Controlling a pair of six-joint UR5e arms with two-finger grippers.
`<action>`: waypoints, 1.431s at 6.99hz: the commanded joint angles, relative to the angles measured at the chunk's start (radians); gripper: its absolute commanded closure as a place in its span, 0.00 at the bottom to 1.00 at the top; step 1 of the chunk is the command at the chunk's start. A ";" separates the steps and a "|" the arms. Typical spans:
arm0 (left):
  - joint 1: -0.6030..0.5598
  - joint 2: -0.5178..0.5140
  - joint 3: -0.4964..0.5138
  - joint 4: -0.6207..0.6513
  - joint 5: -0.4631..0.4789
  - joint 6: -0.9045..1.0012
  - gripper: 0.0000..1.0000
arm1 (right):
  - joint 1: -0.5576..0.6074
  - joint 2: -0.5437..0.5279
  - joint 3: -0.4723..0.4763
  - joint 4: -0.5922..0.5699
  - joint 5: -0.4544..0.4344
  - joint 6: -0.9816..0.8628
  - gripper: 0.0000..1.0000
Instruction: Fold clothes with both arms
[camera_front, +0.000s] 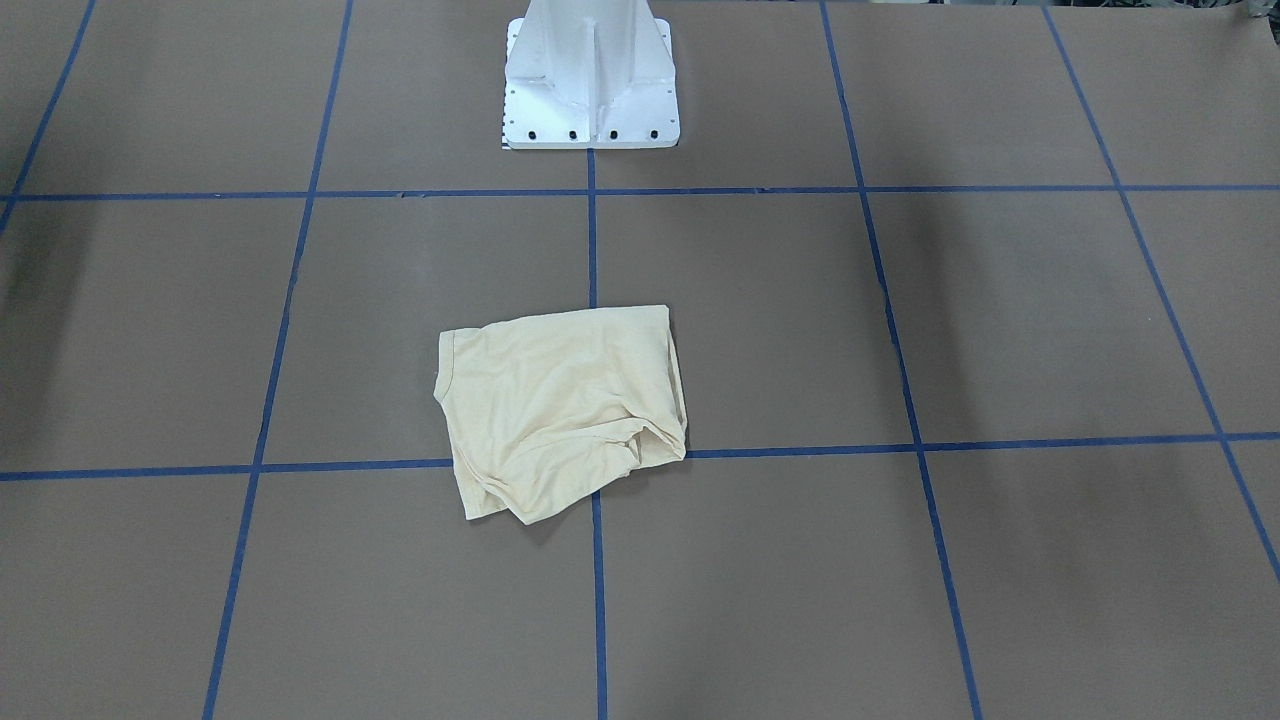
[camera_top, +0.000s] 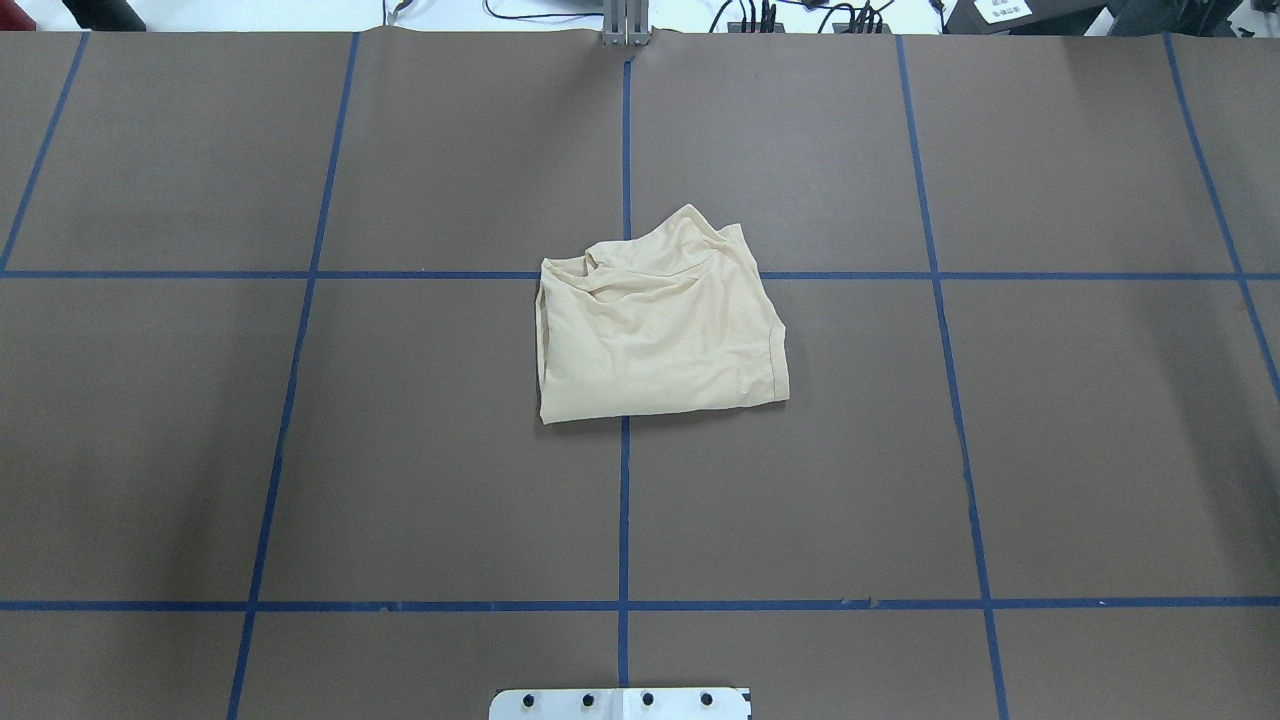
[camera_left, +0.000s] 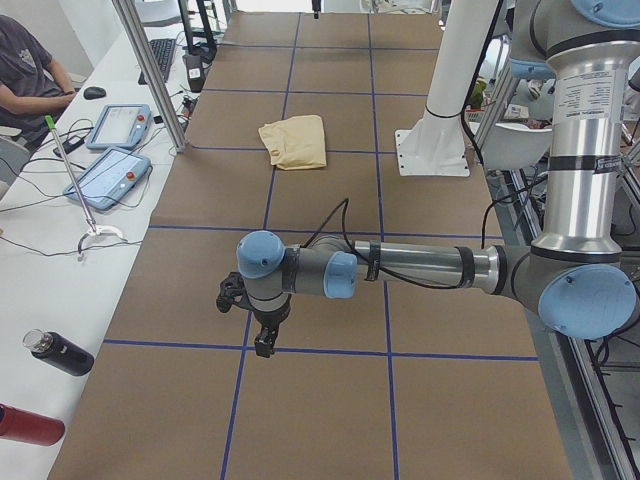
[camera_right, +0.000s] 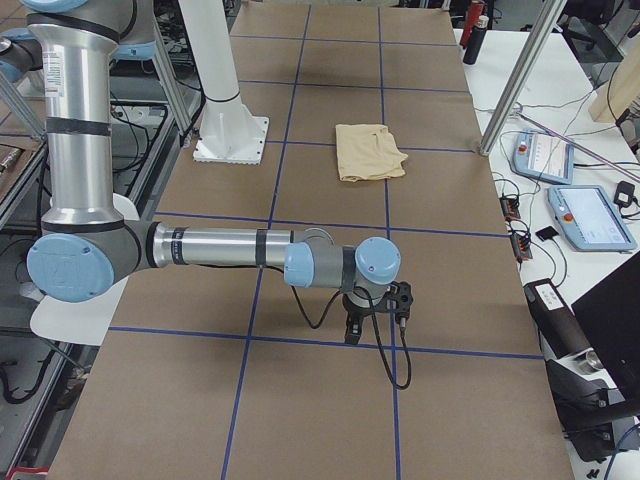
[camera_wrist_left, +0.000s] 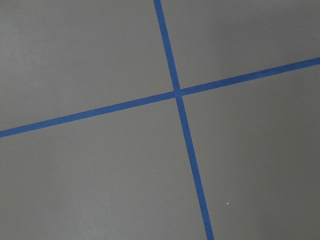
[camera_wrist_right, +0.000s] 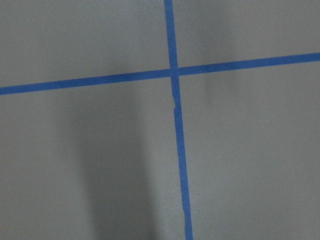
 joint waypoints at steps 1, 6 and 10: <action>-0.001 0.000 -0.001 0.000 0.001 0.000 0.00 | -0.001 -0.013 0.110 -0.001 -0.044 0.141 0.00; 0.000 0.000 -0.001 -0.001 0.003 0.000 0.00 | 0.000 -0.045 0.121 -0.001 -0.023 0.137 0.00; 0.000 -0.003 0.001 -0.001 -0.010 -0.117 0.00 | 0.000 -0.043 0.113 0.001 -0.029 0.148 0.00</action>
